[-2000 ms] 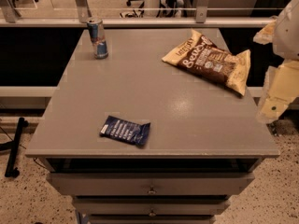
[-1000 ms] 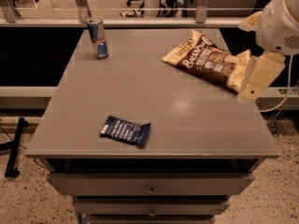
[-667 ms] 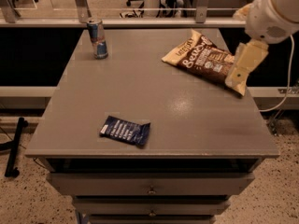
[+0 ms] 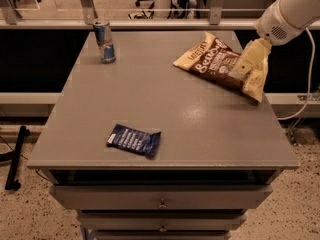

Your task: Move brown chip bag near redbull can

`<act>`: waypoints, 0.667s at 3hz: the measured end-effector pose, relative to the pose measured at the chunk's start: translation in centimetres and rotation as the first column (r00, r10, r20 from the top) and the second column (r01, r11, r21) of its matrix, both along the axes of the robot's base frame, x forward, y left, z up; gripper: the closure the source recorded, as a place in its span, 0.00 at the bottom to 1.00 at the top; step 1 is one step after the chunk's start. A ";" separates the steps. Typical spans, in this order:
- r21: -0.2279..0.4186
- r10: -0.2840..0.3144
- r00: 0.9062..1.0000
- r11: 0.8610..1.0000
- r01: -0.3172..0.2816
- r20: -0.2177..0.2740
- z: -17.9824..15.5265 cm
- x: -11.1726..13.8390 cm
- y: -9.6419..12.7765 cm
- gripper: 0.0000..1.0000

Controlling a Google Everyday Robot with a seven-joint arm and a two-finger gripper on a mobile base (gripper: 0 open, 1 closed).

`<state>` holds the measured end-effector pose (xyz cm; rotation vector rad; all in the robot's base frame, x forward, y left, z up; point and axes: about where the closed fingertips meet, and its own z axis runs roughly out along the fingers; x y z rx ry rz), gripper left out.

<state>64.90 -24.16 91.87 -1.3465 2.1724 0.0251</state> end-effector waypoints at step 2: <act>0.153 -0.101 0.989 0.981 0.116 -0.104 -5.3 3.3 -0.6 0.18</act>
Offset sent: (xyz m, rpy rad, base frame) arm 0.0430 -0.0123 -0.0761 0.2250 0.1385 -0.1641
